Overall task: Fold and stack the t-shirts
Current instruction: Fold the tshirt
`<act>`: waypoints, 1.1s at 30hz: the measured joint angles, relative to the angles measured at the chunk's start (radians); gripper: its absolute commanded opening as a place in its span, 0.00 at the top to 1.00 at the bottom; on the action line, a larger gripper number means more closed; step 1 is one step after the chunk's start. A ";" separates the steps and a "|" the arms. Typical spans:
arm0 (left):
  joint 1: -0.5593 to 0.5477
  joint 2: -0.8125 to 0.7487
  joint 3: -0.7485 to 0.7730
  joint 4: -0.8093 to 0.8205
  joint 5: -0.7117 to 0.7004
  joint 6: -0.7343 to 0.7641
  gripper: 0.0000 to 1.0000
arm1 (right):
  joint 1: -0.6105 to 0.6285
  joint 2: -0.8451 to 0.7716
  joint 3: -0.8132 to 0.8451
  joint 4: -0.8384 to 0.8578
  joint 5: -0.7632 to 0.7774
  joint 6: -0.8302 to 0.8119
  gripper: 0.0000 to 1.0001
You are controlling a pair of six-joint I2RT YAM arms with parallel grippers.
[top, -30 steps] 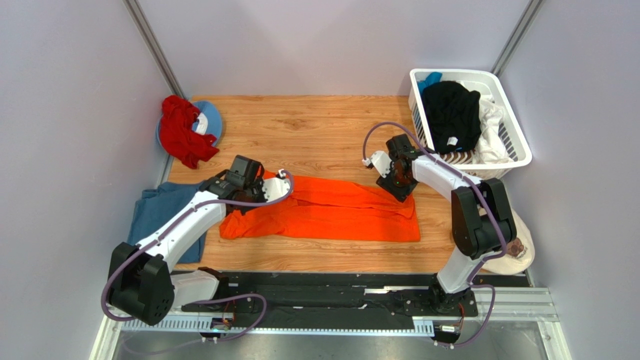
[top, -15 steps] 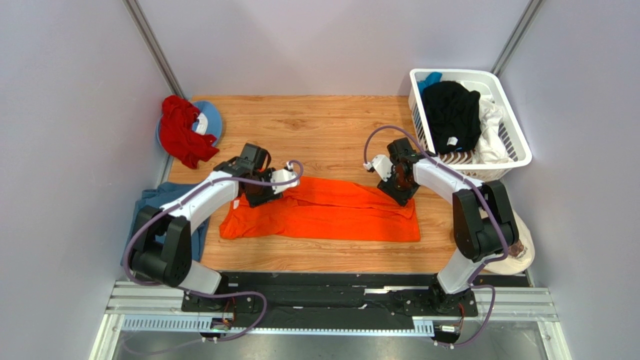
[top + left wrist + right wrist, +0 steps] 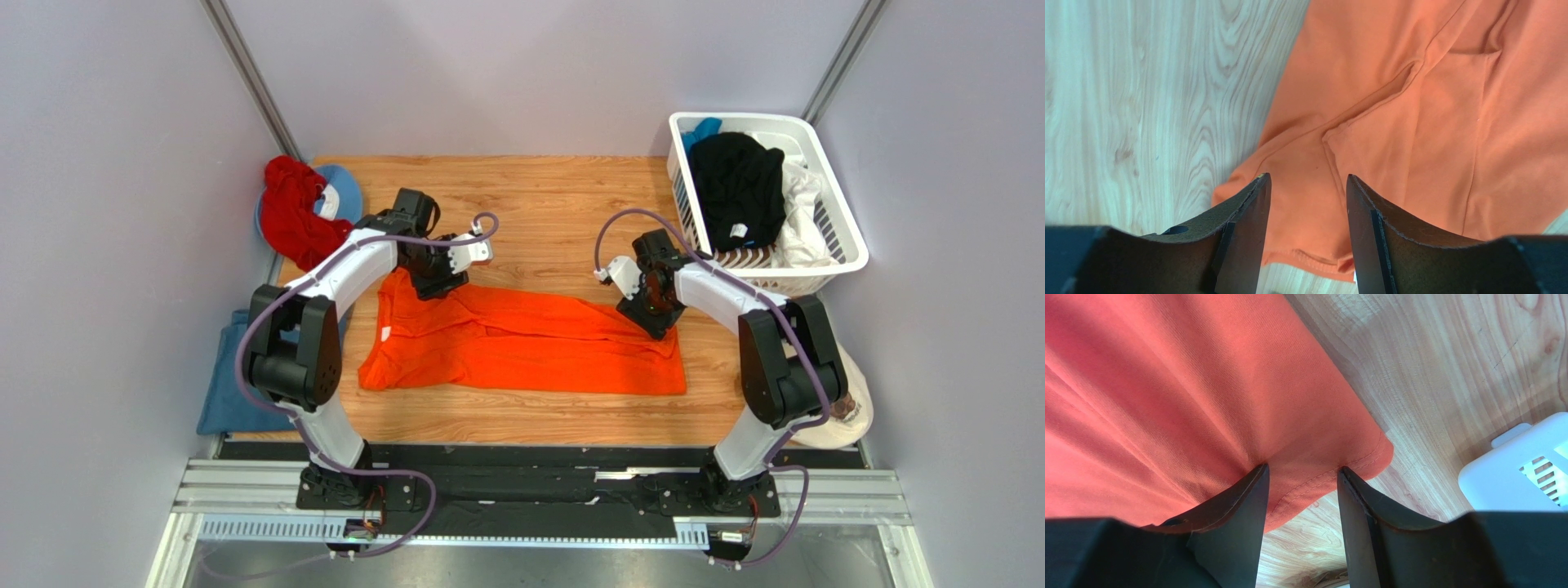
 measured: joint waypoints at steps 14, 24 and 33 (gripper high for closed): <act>0.000 0.088 0.056 -0.081 0.050 0.021 0.45 | 0.000 0.000 -0.012 0.018 0.004 0.000 0.52; 0.000 0.142 0.056 -0.079 0.049 0.021 0.47 | 0.000 -0.003 -0.023 0.019 0.011 0.000 0.52; 0.000 0.144 0.056 -0.074 0.050 0.018 0.71 | 0.000 -0.004 -0.023 0.019 0.013 -0.003 0.53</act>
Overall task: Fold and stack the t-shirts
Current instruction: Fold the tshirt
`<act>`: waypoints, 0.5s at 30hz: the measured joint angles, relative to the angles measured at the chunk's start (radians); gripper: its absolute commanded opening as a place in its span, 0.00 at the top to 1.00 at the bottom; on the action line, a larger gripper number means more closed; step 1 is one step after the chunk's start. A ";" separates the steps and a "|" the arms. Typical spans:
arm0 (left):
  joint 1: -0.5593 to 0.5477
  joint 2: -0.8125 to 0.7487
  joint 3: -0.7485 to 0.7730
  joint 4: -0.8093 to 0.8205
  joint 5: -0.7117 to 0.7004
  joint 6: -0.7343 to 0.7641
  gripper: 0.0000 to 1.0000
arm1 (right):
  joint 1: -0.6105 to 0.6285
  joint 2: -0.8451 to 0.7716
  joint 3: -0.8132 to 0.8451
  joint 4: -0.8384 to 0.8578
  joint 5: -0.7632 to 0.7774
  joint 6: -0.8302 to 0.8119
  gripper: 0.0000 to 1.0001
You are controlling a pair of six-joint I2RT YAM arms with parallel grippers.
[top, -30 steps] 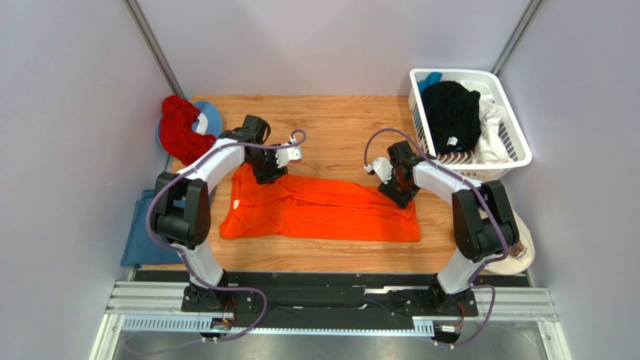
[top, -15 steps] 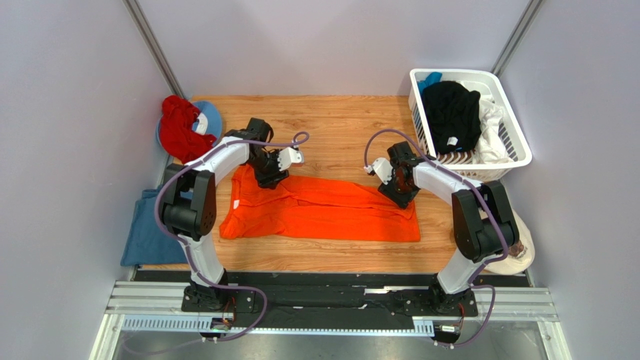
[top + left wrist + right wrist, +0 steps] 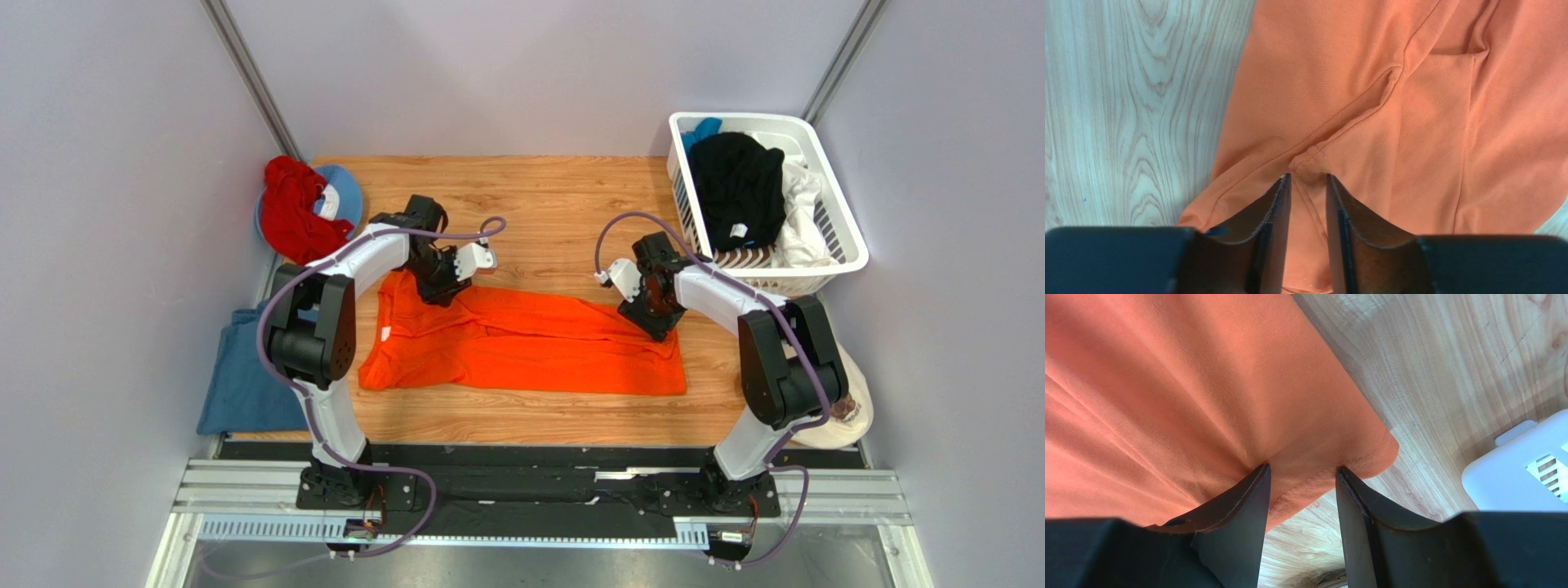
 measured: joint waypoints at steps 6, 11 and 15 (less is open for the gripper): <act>0.000 0.000 0.000 0.005 0.000 -0.002 0.88 | 0.000 0.000 0.000 0.000 0.006 -0.001 0.53; 0.000 0.000 -0.010 0.008 0.001 -0.001 0.86 | 0.000 0.000 0.000 0.000 0.006 -0.001 0.53; 0.000 0.000 -0.024 0.011 0.005 -0.001 0.78 | 0.000 0.000 0.000 0.000 0.006 -0.002 0.53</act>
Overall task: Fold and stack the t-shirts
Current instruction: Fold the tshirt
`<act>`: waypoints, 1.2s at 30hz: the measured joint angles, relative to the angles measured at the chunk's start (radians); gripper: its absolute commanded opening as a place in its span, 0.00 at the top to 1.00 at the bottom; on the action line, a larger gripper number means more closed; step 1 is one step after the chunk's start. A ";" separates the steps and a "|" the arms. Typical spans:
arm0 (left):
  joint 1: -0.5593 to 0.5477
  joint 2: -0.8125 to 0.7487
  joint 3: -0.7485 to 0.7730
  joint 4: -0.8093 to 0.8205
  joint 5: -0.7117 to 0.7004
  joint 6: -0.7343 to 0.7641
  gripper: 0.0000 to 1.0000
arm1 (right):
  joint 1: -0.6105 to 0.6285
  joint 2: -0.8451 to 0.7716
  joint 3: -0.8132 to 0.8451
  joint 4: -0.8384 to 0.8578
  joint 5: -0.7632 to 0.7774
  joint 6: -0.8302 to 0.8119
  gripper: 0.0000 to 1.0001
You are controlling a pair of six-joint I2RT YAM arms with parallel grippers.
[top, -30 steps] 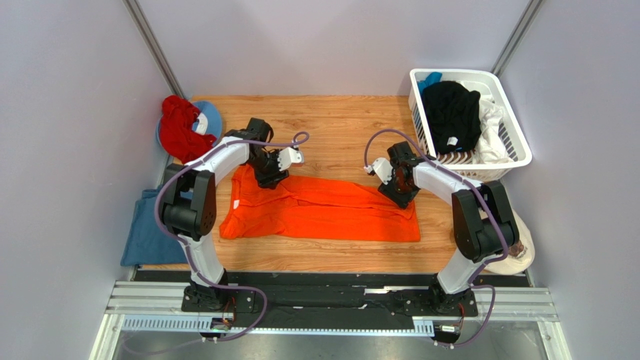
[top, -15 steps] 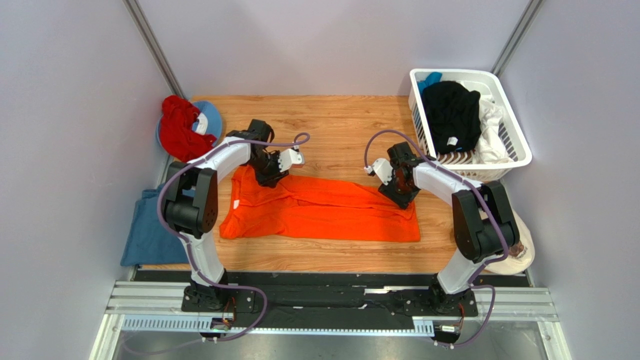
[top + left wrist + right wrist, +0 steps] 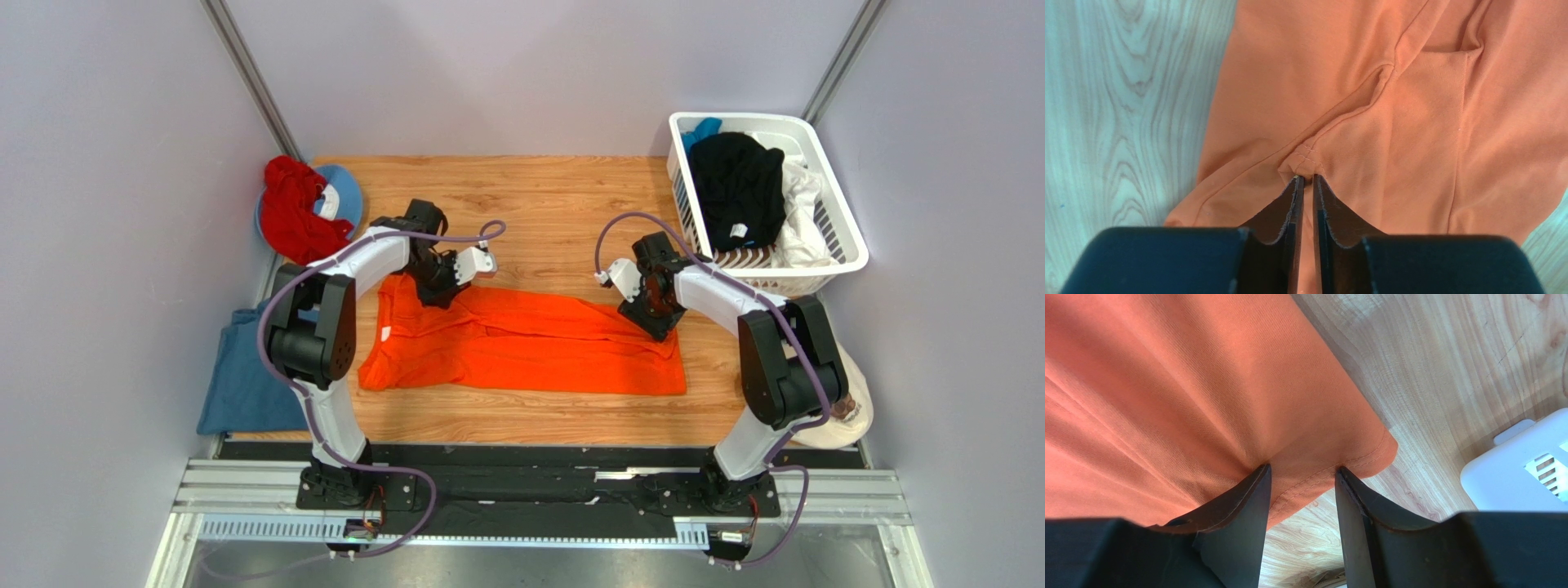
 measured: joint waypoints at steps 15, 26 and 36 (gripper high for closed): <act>-0.004 0.000 -0.017 0.005 0.005 -0.013 1.00 | 0.000 0.000 -0.015 0.013 0.001 -0.001 0.54; -0.012 -0.030 -0.078 0.022 0.000 -0.025 1.00 | 0.000 0.000 -0.017 0.017 0.003 -0.001 0.54; -0.054 -0.210 -0.175 0.020 -0.044 -0.047 1.00 | 0.000 -0.002 -0.021 0.022 0.002 -0.001 0.54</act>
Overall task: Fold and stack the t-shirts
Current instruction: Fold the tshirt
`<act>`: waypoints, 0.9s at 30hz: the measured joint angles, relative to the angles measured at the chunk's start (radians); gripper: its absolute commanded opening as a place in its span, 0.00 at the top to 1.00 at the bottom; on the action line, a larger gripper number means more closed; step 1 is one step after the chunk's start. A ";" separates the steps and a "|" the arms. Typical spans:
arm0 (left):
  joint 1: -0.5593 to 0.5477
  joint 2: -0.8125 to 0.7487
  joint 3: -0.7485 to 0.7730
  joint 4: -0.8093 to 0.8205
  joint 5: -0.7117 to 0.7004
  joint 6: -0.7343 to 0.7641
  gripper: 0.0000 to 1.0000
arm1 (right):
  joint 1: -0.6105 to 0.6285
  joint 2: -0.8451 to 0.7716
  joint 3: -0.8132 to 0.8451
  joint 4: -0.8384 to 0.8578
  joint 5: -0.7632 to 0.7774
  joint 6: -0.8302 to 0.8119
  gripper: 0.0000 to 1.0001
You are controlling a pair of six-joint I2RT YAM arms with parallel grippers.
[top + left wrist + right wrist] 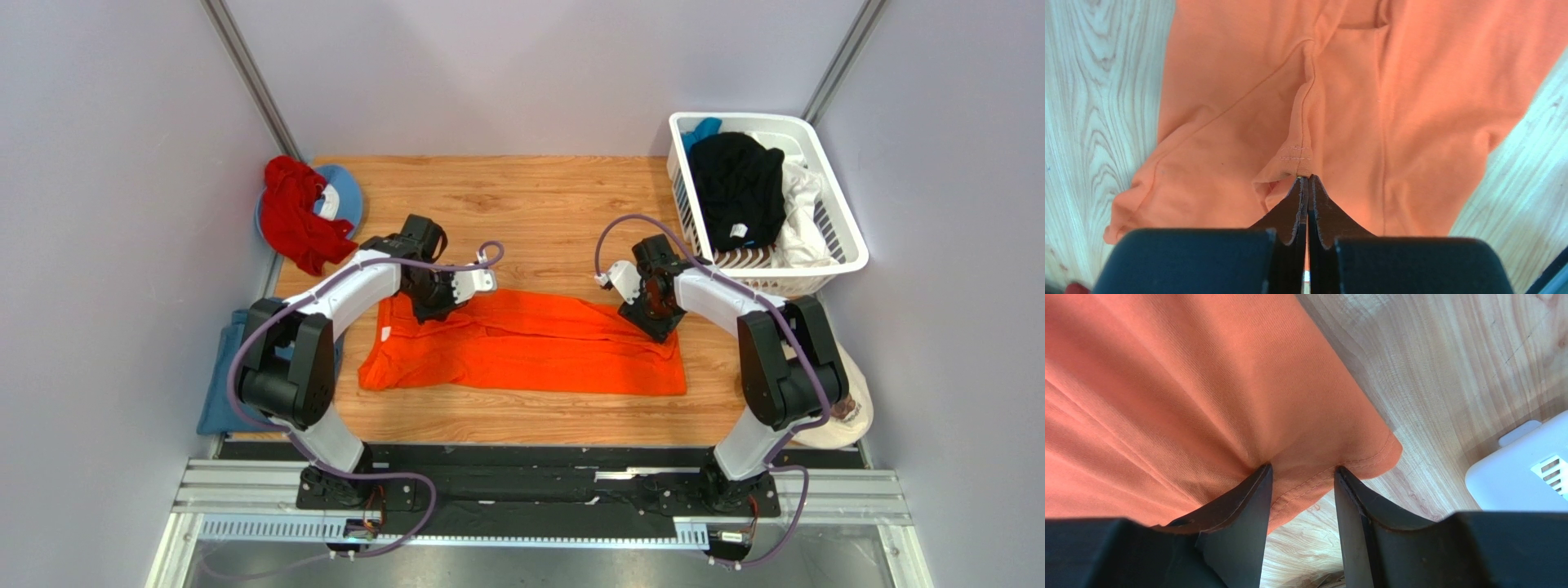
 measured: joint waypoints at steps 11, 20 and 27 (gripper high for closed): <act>-0.085 -0.175 -0.134 -0.002 -0.056 -0.074 1.00 | 0.000 -0.012 -0.011 0.011 0.000 0.000 0.54; -0.118 -0.290 -0.196 -0.003 -0.109 -0.127 1.00 | 0.000 -0.014 -0.013 0.011 -0.001 0.000 0.54; -0.167 -0.328 -0.199 -0.014 -0.148 -0.171 1.00 | 0.000 -0.031 -0.029 0.010 -0.004 0.001 0.54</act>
